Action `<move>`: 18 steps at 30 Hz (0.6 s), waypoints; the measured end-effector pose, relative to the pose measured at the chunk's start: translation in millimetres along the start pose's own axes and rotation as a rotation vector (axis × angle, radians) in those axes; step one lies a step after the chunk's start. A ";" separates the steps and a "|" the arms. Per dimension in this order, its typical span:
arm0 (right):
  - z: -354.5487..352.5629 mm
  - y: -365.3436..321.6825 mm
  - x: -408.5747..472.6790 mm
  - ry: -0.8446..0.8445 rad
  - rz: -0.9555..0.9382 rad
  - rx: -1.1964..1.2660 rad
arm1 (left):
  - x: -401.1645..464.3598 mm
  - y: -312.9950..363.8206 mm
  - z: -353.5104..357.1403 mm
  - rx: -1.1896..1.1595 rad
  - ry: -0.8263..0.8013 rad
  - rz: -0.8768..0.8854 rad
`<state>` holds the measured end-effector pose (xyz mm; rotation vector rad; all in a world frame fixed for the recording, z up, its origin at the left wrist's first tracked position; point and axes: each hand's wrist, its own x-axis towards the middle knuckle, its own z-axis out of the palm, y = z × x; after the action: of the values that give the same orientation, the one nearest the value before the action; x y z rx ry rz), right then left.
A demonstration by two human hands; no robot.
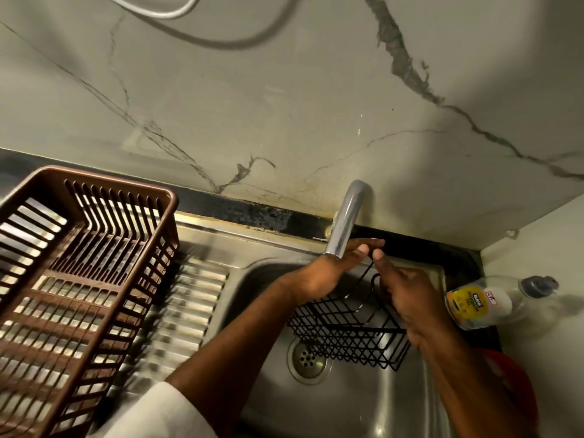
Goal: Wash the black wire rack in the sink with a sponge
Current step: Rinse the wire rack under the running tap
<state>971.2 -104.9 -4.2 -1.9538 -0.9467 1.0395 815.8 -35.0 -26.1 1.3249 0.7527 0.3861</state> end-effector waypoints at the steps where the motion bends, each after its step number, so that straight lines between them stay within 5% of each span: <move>1: -0.3 -1.3 -2.8 -0.020 -0.004 0.008 | -0.9 -5.7 -3.1 0.029 0.002 0.000; 13: -38.7 26.6 -27.6 -0.062 0.043 0.178 | -2.6 -50.0 -35.0 0.166 0.253 -0.228; 18: -54.9 37.2 -17.9 -0.009 -0.157 0.114 | -1.2 -17.0 -34.0 0.509 0.328 -0.264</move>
<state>1021.8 -151.3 -6.3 -1.7535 -1.0069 0.9911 789.0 -15.1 -44.1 1.6266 1.3495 0.2050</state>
